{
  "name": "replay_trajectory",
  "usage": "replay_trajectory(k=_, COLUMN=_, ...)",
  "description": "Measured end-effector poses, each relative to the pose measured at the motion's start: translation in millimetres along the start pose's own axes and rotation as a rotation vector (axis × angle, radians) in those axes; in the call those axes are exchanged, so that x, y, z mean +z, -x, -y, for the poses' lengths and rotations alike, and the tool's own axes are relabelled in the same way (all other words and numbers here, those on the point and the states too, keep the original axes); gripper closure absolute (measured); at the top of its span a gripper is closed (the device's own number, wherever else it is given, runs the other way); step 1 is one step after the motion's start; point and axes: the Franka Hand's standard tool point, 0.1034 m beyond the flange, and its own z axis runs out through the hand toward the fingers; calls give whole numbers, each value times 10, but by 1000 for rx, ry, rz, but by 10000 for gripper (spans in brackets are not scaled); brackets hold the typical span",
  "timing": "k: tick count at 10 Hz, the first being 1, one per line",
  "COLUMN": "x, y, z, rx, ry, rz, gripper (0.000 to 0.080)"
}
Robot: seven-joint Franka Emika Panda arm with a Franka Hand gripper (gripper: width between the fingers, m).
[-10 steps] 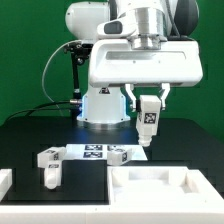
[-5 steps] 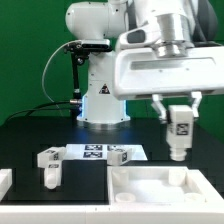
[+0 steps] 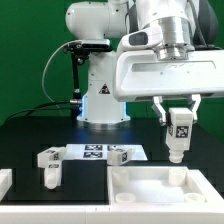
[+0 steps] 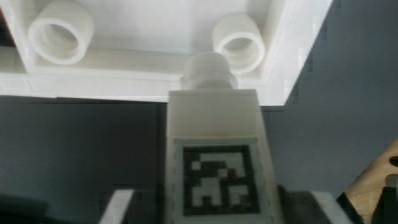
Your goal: Assemble one leg
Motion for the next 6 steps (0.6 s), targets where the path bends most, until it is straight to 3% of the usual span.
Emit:
replay_trajectory(k=3, x=245, y=-190, z=74, rx=-17, ry=3, rz=-64, gripper=514)
replay_trajectory(k=6, x=251, y=-200, z=60, rx=-22, ry=5, rz=-69, gripper=514)
